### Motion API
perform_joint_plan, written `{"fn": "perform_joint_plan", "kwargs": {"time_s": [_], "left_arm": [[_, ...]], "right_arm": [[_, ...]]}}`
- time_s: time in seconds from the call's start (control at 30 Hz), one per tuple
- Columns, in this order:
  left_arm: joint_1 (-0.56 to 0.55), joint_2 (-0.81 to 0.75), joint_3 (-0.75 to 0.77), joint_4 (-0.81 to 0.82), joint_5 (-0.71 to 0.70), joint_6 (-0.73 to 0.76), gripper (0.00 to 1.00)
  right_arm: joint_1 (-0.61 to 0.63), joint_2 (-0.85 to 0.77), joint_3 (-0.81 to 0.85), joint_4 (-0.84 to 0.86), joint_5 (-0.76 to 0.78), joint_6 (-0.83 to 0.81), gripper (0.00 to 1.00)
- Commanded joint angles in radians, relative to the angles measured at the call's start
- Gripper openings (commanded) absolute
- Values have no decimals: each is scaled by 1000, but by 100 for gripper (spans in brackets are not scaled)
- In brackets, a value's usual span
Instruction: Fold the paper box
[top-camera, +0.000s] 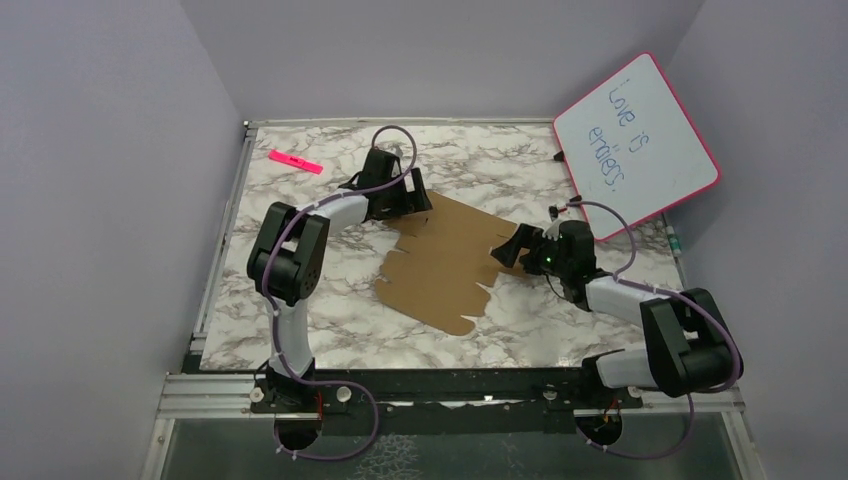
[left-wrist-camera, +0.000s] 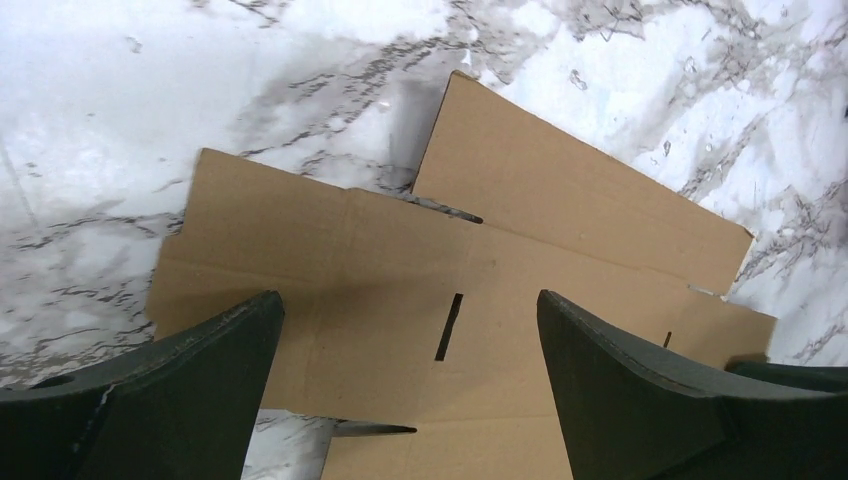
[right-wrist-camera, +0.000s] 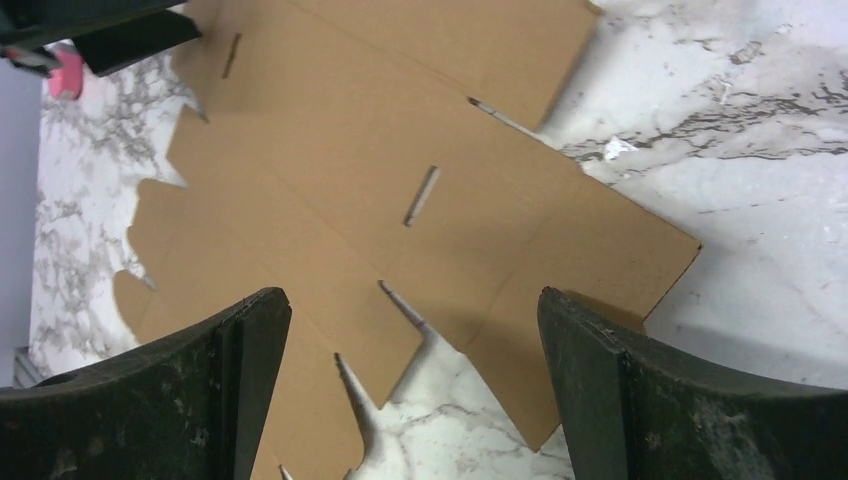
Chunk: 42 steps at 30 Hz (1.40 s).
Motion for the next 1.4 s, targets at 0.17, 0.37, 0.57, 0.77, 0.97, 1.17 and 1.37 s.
{"fn": "perform_joint_plan", "kwargs": {"time_s": [0.17,0.37,0.57,0.77,0.97,1.17,1.37], "left_arm": [[31,-152,-247,35,3,-78,99],[30,-324,-456,71,-16,-150,99],[30,-521,-648,93,-21,-219,99],[37,-681,-667,0,-67,-185,99],[74,-723,-591,-55,-78,-114,99],[128,-666,-556,-2,-35,-127,99],[152,-560,-498,58,-18,-134,97]], "right_arm": [[-17,187,59,125,-15,13,100],[-18,266,156,101,-51,-39,100],[-18,312,264,54,-144,-134,100],[-17,275,320,-11,-231,-178,100],[-17,198,325,-42,-273,-182,100],[1,208,328,46,-354,-104,97],[70,296,364,169,-356,-23,96]]}}
